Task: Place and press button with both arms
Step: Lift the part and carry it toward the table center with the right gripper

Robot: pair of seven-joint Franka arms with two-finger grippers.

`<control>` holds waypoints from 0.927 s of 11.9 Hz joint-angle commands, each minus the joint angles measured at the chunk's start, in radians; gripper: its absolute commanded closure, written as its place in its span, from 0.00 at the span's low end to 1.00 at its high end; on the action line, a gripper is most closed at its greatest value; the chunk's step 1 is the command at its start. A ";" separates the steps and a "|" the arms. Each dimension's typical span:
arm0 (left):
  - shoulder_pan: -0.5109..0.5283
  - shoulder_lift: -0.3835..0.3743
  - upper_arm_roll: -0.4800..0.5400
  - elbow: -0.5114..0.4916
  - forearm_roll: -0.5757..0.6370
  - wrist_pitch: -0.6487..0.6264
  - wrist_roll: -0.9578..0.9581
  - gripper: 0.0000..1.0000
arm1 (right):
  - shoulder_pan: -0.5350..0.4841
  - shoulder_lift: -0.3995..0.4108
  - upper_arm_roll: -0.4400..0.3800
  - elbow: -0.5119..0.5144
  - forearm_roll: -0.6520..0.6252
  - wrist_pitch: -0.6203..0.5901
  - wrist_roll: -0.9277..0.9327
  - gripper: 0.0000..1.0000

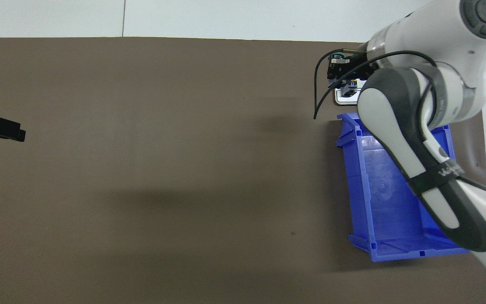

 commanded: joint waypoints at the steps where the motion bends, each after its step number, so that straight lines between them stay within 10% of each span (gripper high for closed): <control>1: 0.007 -0.027 -0.008 -0.032 0.018 0.014 -0.010 0.00 | 0.035 0.006 0.004 -0.012 0.016 0.103 0.112 1.00; 11: 0.007 -0.027 -0.008 -0.032 0.018 0.014 -0.010 0.00 | 0.256 0.172 -0.004 -0.125 -0.002 0.493 0.477 1.00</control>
